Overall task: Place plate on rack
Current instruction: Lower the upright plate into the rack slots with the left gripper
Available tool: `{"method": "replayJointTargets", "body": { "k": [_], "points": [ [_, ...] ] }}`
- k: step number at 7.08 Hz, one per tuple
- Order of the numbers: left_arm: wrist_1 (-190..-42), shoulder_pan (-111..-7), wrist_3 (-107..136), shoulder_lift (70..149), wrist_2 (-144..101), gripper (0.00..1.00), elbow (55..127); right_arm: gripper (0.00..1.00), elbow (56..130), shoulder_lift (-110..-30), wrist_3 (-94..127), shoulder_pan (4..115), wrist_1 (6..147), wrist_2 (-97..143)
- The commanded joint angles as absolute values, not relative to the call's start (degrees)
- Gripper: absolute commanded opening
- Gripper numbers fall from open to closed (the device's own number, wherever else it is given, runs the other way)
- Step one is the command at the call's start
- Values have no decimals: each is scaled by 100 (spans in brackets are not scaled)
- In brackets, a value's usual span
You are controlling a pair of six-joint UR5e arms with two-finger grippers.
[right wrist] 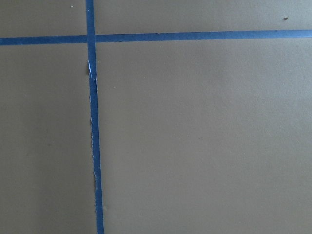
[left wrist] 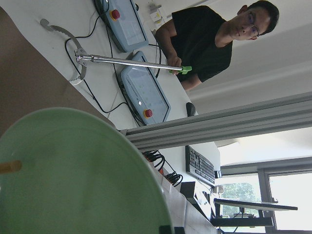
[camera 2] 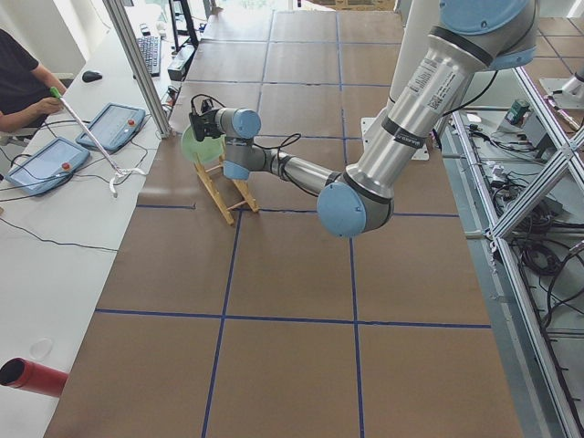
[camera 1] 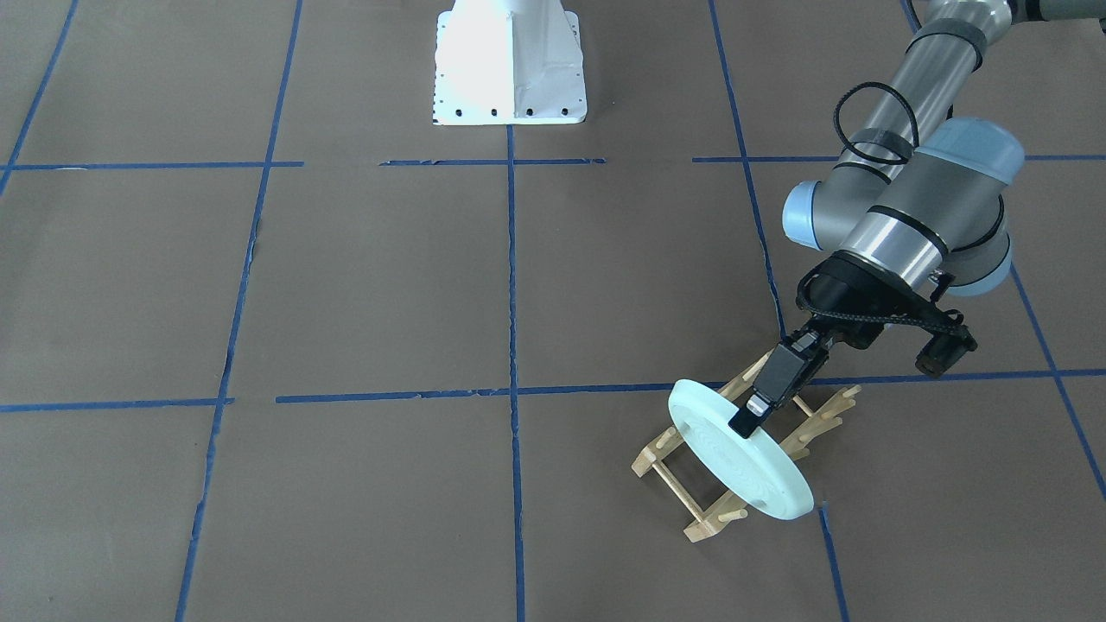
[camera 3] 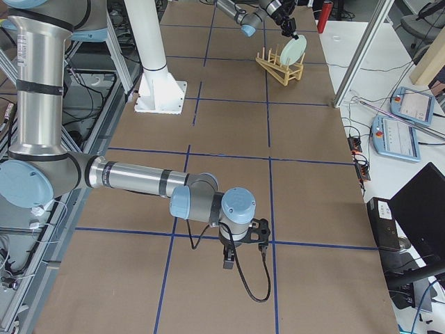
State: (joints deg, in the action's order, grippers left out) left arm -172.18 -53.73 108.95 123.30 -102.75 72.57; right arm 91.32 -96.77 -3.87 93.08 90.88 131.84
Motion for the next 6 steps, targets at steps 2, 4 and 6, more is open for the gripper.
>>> {"method": "replayJointTargets", "body": {
  "k": [2, 4, 6],
  "points": [
    [-17218, -5344, 10610, 12322, -10274, 82, 7251, 100, 9132, -9677, -387, 9308, 9088, 13184],
    [-17122, -5405, 10582, 12331, -10292, 100, 7451, 100, 9132, -9677, -387, 9308, 9088, 13184],
    [-15540, -6086, 9834, 11903, -11713, 100, 8292, 100, 9132, -9677, -387, 9308, 9088, 13184]
  ]
}}
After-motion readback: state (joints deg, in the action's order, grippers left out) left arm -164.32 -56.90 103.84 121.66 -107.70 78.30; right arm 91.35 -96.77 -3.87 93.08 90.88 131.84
